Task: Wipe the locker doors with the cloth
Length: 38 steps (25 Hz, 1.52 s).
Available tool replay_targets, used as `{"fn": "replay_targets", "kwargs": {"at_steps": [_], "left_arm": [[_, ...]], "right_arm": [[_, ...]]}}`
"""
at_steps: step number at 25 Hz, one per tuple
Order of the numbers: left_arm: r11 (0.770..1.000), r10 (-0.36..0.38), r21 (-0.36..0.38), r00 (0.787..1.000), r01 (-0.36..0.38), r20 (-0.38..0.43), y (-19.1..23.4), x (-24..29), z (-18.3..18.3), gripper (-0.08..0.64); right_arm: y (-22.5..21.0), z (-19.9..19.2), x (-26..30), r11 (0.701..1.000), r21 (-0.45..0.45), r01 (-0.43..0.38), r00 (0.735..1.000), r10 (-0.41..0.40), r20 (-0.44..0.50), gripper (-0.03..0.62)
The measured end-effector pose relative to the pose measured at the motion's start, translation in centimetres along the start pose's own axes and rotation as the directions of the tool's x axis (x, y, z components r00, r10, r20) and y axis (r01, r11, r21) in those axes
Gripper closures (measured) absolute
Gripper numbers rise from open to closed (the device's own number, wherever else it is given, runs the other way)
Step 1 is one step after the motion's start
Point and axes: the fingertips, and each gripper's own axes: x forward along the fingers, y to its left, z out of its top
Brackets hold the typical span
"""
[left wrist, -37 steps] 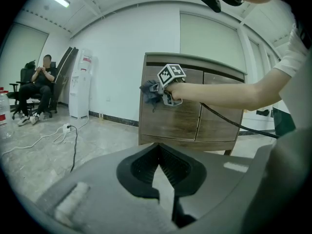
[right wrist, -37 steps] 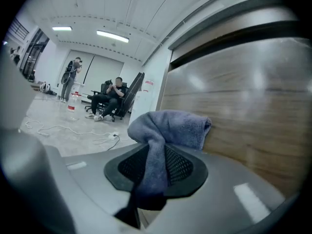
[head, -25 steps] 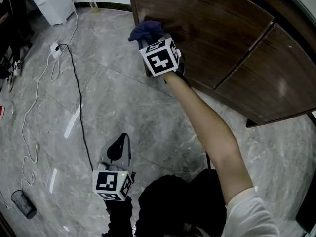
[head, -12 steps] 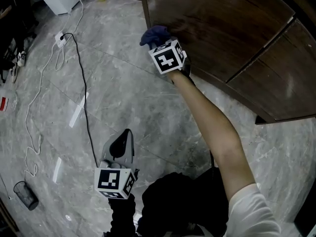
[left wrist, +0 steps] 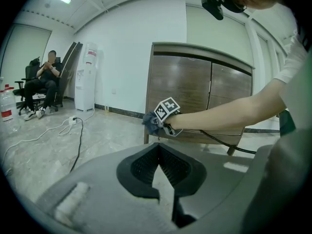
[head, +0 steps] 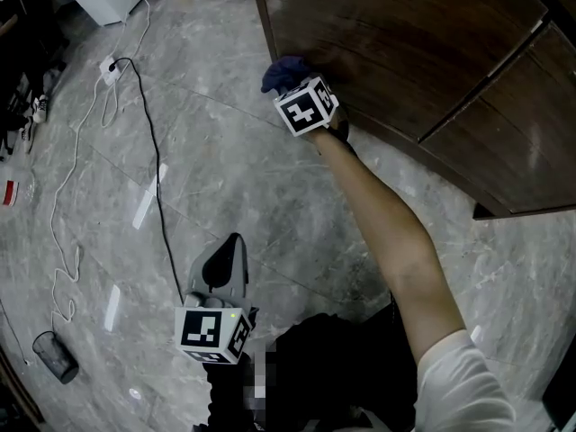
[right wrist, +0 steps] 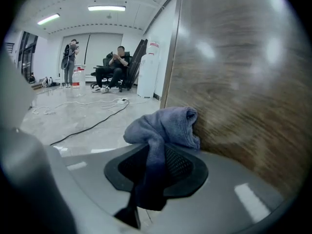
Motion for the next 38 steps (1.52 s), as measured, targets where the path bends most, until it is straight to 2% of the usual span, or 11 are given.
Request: {"fn": "replay_targets", "kwargs": {"at_steps": [5, 9, 12, 17, 21, 25, 29, 34, 38], "left_arm": [[1.000, 0.013, 0.005, 1.000, -0.013, -0.006, 0.1, -0.4, 0.1, 0.560], [0.999, 0.031, 0.010, 1.000, -0.031, -0.005, 0.1, -0.2, 0.5, 0.560], [0.999, 0.029, 0.032, 1.000, -0.029, 0.012, -1.1, 0.1, 2.1, 0.560], [0.995, 0.055, 0.077, 0.998, -0.058, 0.039, -5.1, -1.8, 8.8, 0.560], [0.990, 0.053, 0.131, 0.997, -0.060, 0.055, -8.3, -5.5, 16.6, 0.560], [0.988, 0.026, 0.150, 0.999, -0.032, 0.038, -11.8, -10.2, 25.8, 0.560], [0.983, -0.009, 0.184, 1.000, 0.008, 0.006, -15.9, -15.6, 35.3, 0.560], [0.949, -0.095, 0.294, 0.992, 0.115, -0.083, -21.9, -21.2, 43.3, 0.560], [0.960, -0.141, 0.235, 0.988, 0.151, -0.058, -24.8, -25.3, 49.0, 0.560]], "right_arm": [[0.6, -0.7, -0.3, 0.998, 0.047, -0.047, 0.999, 0.047, 0.007, 0.492], [1.9, 0.9, -3.7, 0.990, 0.073, -0.124, 0.988, 0.117, 0.097, 0.494], [2.8, 3.2, -8.1, 0.979, 0.058, -0.195, 0.967, 0.182, 0.176, 0.494], [4.2, 8.3, -17.9, 0.947, 0.001, -0.322, 0.910, 0.309, 0.275, 0.494], [3.7, 11.7, -28.5, 0.939, -0.008, -0.343, 0.895, 0.330, 0.300, 0.494], [1.7, 14.6, -39.8, 0.940, 0.040, -0.338, 0.902, 0.312, 0.297, 0.494], [-0.8, 18.4, -52.4, 0.944, 0.138, -0.299, 0.922, 0.248, 0.297, 0.494], [-4.0, 23.0, -67.7, 0.936, 0.298, -0.189, 0.942, 0.087, 0.324, 0.494], [-5.3, 26.0, -78.1, 0.933, 0.355, -0.059, 0.953, -0.054, 0.299, 0.494]]}}
